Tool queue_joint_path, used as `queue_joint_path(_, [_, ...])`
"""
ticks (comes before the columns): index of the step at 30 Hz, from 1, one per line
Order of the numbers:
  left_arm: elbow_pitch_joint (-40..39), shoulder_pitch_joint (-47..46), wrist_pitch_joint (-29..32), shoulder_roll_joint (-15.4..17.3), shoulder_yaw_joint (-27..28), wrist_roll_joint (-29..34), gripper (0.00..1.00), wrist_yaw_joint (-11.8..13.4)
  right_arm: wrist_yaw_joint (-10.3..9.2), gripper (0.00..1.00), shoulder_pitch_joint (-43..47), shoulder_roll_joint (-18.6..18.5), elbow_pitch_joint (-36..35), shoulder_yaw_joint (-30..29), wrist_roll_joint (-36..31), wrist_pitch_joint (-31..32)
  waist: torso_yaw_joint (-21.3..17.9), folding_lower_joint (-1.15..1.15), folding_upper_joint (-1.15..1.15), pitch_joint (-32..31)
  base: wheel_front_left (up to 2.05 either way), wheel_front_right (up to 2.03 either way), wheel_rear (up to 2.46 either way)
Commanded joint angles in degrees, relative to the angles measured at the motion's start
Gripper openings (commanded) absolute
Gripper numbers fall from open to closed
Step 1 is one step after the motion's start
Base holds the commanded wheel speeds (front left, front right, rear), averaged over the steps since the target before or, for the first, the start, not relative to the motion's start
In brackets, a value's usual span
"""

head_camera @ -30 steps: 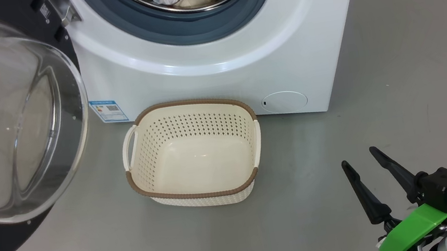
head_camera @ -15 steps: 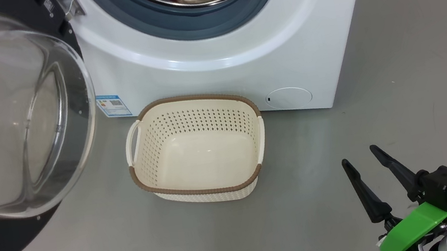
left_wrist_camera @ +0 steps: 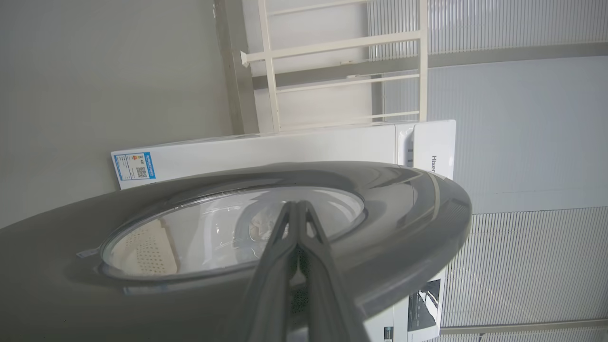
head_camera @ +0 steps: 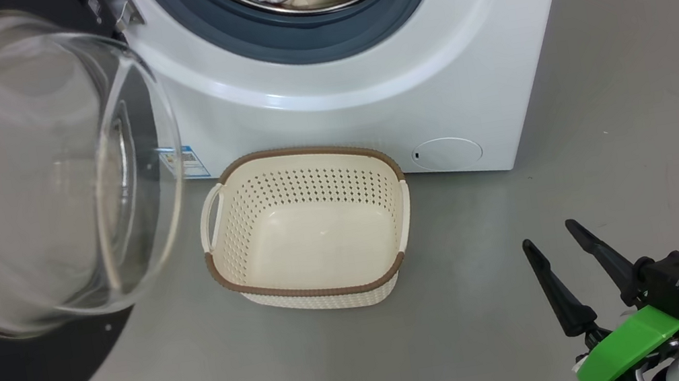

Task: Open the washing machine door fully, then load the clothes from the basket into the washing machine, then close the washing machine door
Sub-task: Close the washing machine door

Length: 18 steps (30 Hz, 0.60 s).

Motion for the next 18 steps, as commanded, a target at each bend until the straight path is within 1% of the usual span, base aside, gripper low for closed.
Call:
queue_joint_path(1, [-2.7, 1.0, 2.9, 1.6, -0.5, -1.0, 0.00, 0.7, 0.09, 1.00, -1.0, 0.1, -1.0, 1.3, 0.4, -0.2, 0.1, 0.00, 0.00, -0.1, 0.00, 0.00, 0.00])
queue_joint_path(6, [-7.5, 2.9, 7.9, 0.2, -1.4, -3.6, 0.00, 2.8, 0.09, 1.00, -0.9, 0.5, -0.6, 1.3, 0.6, -0.4, 0.3, 0.00, 0.00, -0.1, 0.00, 0.00, 0.00])
queue_joint_path(12, [-14.6, 5.8, 13.5, -1.9, -4.2, -5.6, 0.00, 5.6, 0.09, 1.00, -1.1, 0.9, -0.2, 1.3, 0.9, -0.6, 0.3, 0.00, 0.00, -0.3, 0.00, 0.00, 0.00])
queue_joint_path(18, [-20.9, 6.8, 16.0, -5.4, -6.0, -8.1, 0.00, 7.6, 0.09, 1.00, -1.4, 1.5, 0.4, 1.5, 1.0, -0.7, -0.2, 0.00, 0.00, -0.6, 0.00, 0.00, 0.00])
